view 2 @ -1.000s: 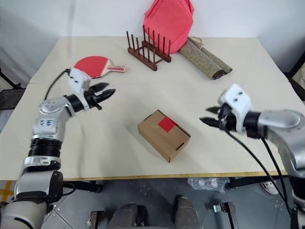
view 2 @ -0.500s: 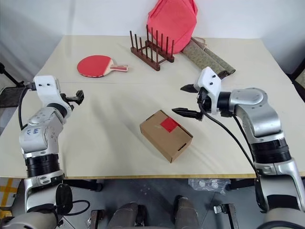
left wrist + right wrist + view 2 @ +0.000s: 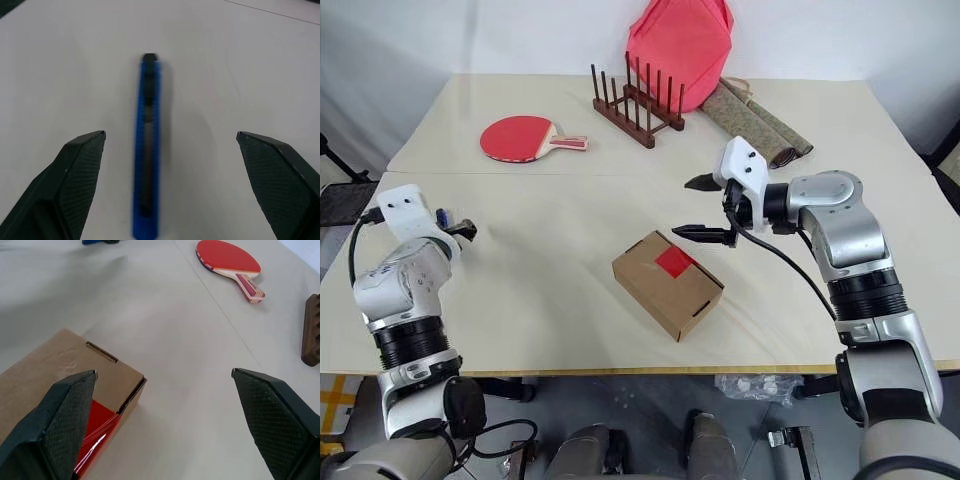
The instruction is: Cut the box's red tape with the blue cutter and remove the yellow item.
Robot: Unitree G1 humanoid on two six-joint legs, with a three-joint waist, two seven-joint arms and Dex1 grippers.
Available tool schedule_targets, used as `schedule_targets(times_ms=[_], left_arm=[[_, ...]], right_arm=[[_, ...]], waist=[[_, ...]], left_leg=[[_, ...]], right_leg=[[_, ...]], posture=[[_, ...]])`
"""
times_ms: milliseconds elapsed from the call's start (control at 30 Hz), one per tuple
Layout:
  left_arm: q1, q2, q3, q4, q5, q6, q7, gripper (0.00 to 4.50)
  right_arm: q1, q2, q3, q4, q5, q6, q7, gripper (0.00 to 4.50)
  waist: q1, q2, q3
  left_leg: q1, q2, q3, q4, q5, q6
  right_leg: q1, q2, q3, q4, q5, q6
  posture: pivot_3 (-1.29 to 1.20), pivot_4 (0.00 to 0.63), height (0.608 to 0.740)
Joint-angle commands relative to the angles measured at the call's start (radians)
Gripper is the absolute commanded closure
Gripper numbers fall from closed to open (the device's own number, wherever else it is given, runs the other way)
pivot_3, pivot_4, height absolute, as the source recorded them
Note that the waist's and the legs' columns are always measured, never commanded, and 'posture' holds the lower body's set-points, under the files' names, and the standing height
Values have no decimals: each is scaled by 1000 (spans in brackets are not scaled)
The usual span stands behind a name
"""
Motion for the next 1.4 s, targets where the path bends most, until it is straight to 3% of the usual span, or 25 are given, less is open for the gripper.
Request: schedule_targets(times_ms=[33,267,467,600,700,800,867,1033,1400], left_arm=[[7,21,25,-11,-3,-5,6,45],[15,29,52,76,-31,37,-24,45],[9,71,24,137,-23,58,-48,1504],[10,82,42,155,-15,91,-20,1504],[13,83,53,156,-14,118,-9,2074],[22,92,34,153,-4,144,-11,2917],[25,92,32,150,0,154,-7,2917],[36,87,35,130,0,167,-3,4074],[87,120,-14,22,-23,233,-81,4074]], right_arm=[[1,-12,-33,-19,1,-14,5,0],[-7,-2,-32,-15,6,-13,16,0],[-17,3,-30,3,-2,-23,19,0],[-22,3,-30,11,-4,-28,23,0],[-26,2,-30,16,-7,-31,24,0],[-32,5,-29,24,-12,-34,25,0],[-37,7,-28,30,-13,-37,24,0],[-43,13,-30,36,-18,-37,24,0],[-37,9,-34,23,-18,-35,22,0]], waist=[[-1,0,0],[-1,0,0],[-2,0,0],[-3,1,-1],[-8,1,-1],[-24,3,-2],[-30,4,-2],[-32,4,-2],[-33,4,-2]], left_leg=[[0,0,0,0,0,0],[1,0,0,0,0,0],[5,0,2,0,0,-1],[7,0,4,0,-1,-2],[8,1,4,0,-1,-2],[9,1,4,0,-1,-3],[10,1,5,0,-1,-3],[10,1,7,-1,-1,-3],[10,1,8,-1,-2,-4]], right_leg=[[0,0,0,0,0,0],[0,0,0,1,0,0],[0,0,3,6,0,0],[0,0,5,8,0,0],[0,0,6,9,0,0],[0,-1,6,11,0,-1],[0,0,6,11,0,-1],[-1,0,8,11,0,-1],[-2,0,10,11,0,-1]], posture=[[0,150,740],[0,150,740],[0,150,740],[0,150,740],[0,150,740],[0,150,740],[0,150,740],[0,150,740],[0,150,740]])
